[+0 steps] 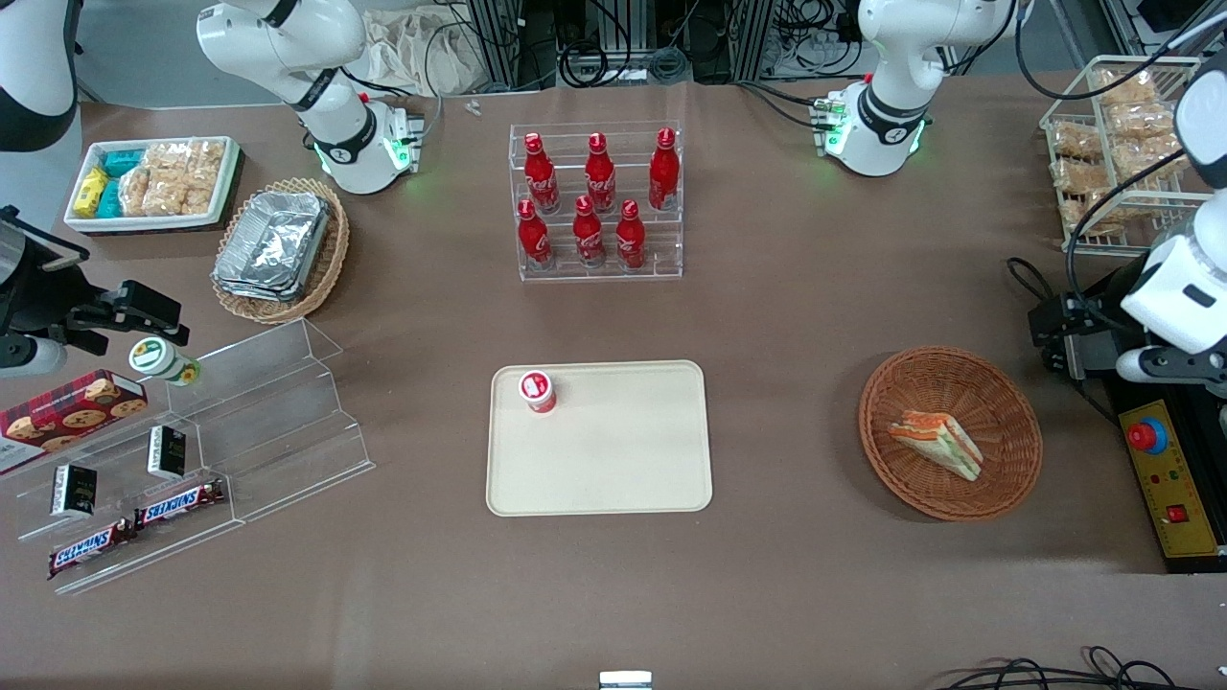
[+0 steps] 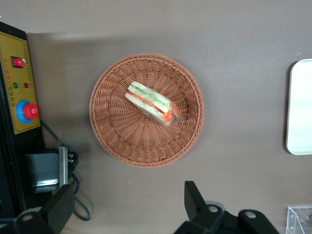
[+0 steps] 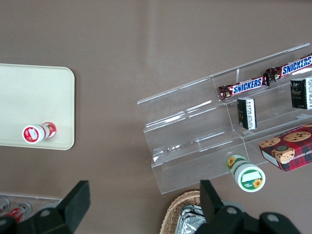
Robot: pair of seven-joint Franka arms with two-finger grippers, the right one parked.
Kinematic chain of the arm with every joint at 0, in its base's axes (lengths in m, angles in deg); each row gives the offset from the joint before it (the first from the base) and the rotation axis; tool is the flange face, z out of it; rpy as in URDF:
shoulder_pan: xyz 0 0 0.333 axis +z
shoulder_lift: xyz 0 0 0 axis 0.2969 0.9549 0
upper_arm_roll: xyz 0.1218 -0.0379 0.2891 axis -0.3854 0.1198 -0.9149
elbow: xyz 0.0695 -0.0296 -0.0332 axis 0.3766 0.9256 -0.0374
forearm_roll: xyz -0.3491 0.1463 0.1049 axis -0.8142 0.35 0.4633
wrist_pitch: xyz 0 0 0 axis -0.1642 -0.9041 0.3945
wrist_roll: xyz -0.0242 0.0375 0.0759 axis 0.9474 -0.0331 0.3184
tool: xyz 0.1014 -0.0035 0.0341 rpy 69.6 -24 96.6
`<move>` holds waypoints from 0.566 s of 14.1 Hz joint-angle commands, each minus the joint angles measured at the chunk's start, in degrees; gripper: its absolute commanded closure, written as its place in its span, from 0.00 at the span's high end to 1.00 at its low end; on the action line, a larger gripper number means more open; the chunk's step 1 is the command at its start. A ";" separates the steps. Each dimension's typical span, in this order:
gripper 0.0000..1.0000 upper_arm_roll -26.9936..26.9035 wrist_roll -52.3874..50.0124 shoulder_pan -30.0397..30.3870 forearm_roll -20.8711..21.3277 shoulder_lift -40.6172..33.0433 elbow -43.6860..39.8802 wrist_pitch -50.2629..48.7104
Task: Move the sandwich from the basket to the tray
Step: 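Lower the open left gripper onto the wrapped sandwich in the basket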
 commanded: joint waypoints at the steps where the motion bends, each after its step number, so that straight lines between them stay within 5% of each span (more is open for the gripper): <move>1: 1.00 0.32 -1.87 0.36 -1.65 0.00 4.81 3.76; 8: 1.00 0.32 -21.51 0.10 -0.95 7.29 7.90 16.24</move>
